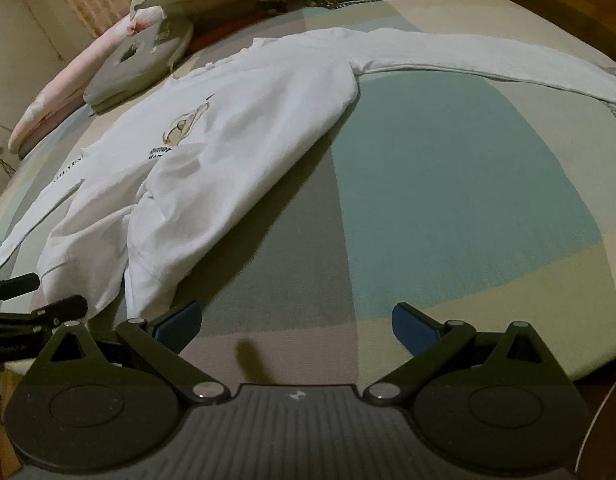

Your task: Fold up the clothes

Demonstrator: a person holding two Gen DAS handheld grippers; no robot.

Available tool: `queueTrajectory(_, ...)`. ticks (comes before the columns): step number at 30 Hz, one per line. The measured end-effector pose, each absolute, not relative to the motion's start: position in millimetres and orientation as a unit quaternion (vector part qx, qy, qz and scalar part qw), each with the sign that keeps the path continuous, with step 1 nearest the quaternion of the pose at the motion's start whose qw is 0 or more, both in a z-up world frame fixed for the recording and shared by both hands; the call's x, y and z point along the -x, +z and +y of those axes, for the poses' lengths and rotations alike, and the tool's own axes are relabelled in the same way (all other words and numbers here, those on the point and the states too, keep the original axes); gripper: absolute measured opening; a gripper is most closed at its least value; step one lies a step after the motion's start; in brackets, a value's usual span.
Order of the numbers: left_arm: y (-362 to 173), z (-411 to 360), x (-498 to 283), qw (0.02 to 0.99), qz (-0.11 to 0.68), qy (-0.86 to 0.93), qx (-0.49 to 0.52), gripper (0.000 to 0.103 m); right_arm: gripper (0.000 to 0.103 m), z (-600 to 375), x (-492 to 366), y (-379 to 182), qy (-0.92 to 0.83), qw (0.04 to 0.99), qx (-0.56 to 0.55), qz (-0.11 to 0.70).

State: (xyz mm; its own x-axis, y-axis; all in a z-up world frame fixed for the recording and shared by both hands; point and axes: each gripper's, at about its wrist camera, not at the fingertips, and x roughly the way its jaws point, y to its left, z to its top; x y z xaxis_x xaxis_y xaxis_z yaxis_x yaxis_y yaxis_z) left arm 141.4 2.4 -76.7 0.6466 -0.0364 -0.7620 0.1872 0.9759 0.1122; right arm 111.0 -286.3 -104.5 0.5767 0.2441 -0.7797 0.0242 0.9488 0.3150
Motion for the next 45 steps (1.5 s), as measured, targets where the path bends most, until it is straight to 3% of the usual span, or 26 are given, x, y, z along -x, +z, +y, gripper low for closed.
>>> queueTrajectory(20, -70.3, 69.8, -142.8, 0.912, 0.408, 0.004, -0.040, 0.100, 0.103, -246.1, -106.4, -113.0, 0.058, 0.895, 0.012, 0.441)
queueTrajectory(29, -58.6, 78.9, -119.6, 0.921, 0.389, -0.024, -0.026, 0.100, 0.103, -241.1, -106.7, -75.9, 0.152, 0.894, -0.102, 0.408)
queueTrajectory(39, -54.2, 95.4, -104.4, 0.927, 0.374, -0.032, -0.022, 0.100, 0.103, -217.4, -152.7, -102.6, 0.191, 0.840, -0.214, 0.460)
queueTrajectory(45, -53.4, 114.4, -104.9, 0.930, 0.367, -0.012, -0.010, 0.100, 0.103, -208.4, -168.3, -76.1, 0.234, 0.837, -0.240, 0.433)
